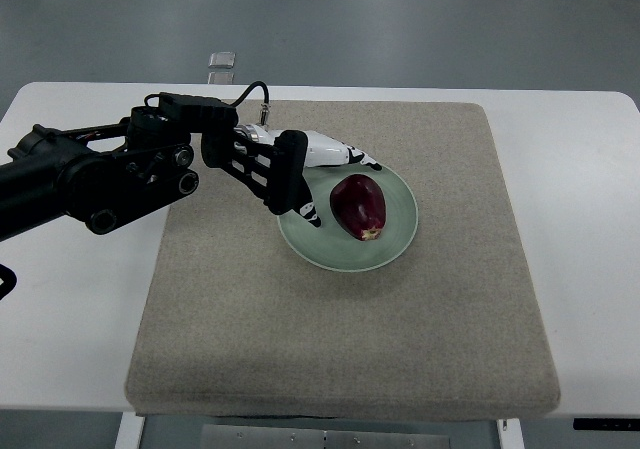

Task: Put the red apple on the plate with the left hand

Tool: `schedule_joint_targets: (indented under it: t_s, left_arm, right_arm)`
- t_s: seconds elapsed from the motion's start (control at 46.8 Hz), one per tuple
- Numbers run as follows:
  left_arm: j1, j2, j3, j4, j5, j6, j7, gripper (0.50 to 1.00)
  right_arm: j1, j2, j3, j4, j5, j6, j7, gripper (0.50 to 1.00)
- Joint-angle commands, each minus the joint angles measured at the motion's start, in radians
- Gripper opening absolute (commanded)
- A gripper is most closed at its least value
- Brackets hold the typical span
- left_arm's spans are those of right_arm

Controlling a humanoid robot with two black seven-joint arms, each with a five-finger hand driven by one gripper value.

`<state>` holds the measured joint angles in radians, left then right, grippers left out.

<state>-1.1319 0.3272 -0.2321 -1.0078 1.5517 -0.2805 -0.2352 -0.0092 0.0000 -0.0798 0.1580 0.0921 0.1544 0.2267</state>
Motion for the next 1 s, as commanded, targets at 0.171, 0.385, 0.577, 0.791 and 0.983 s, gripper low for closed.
schedule_joint_targets:
  t_s: [0.171,0.385,0.577,0.791,0.983]
  left_arm:
    - [-0.006,0.009,-0.056,0.112,-0.005,0.011,-0.035,0.994]
    - [-0.005,0.004,-0.131,0.167,-0.110,0.030,-0.035,0.994]
    - [-0.002,-0.020,-0.134,0.256,-0.300,0.170,-0.035,0.994]
    - [-0.005,-0.042,-0.135,0.299,-0.677,0.294,-0.026,0.994]
    - [-0.011,-0.094,-0.136,0.414,-0.903,0.330,-0.013,0.992]
  right_arm:
    - [0.000,0.000,0.000,0.000,0.000,-0.001,-0.001,0.964]
    - [0.000,0.000,0.000,0.000,0.000,0.001,-0.001,0.964]
    - [0.000,0.000,0.000,0.000,0.000,-0.001,-0.001,0.964]
    - [0.000,0.000,0.000,0.000,0.000,0.001,0.000,0.964]
    - [0.000,0.000,0.000,0.000,0.000,0.001,0.000,0.964]
